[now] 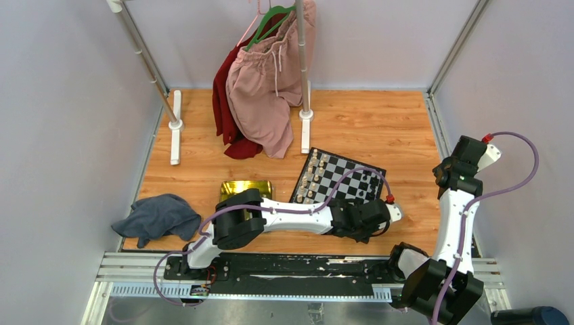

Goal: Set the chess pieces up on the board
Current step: Place the chess piece on the chessboard.

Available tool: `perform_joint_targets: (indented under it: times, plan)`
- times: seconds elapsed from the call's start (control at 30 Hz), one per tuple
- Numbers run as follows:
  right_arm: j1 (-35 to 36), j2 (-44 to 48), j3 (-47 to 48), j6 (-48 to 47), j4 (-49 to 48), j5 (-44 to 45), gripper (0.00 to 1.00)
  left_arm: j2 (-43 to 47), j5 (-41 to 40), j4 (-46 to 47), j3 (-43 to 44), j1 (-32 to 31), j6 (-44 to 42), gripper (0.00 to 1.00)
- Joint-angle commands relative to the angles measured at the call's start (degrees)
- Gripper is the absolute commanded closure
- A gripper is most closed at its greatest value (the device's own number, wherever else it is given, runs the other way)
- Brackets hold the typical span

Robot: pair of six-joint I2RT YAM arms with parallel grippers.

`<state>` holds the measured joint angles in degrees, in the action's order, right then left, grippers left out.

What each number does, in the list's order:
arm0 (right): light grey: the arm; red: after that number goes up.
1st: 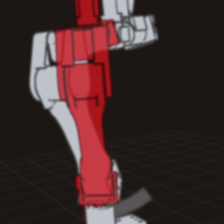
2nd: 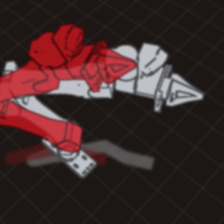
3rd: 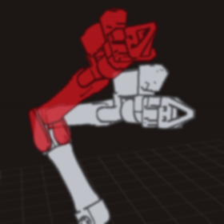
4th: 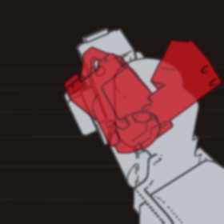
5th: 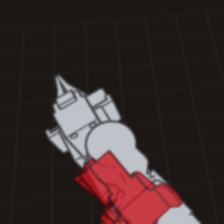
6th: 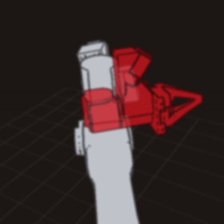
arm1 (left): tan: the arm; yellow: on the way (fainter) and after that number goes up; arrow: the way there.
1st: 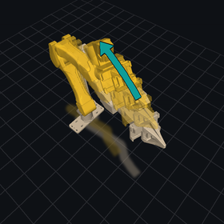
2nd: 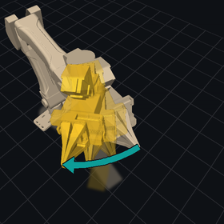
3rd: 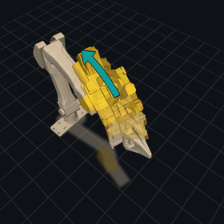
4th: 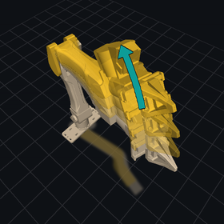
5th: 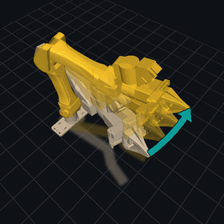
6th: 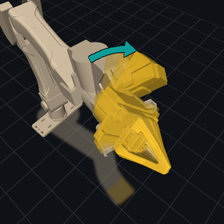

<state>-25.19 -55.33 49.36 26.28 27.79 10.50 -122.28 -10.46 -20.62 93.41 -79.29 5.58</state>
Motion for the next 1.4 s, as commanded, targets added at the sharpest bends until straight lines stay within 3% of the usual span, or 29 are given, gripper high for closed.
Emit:
perform_joint_targets:
  times: [0.0, 0.23, 0.7, 0.9, 1.13, 1.37]
  plan:
    - [-0.65, 0.68, 0.75, 0.57, -0.14, -0.38, 0.77, -1.31, 0.14, 0.78, 0.02, 0.45, 0.7, 0.8]
    - [-0.65, 1.25, 0.78, 0.47, 0.4, -0.48, 0.77, -0.57, 0.24, 0.4, -0.04, 0.42, 1.07, 0.6]
    - [-0.24, 3.02, 1.81, -0.31, 2.61, -0.49, 0.77, 5.61, 0.82, -2.52, 2.72, 0.28, 3.89, 0.58]
    - [1.02, 3.3, 2.61, -1.43, 3.0, -1.28, 0.77, 15.58, -6.52, -7.53, 1.25, 0.14, 8.22, 0.57]
    - [3.19, 2.94, 3.08, -1.97, 2.49, -5.03, 0.77, 29.29, -23.46, -19.28, -7.23, 2.41, 18.51, 0.45]
    - [6.51, 1.63, 3.51, -3.1, 2.03, -5.9, 0.77, 44.45, -23.93, -24.9, -25.56, 14.23, 33.58, 0.45]
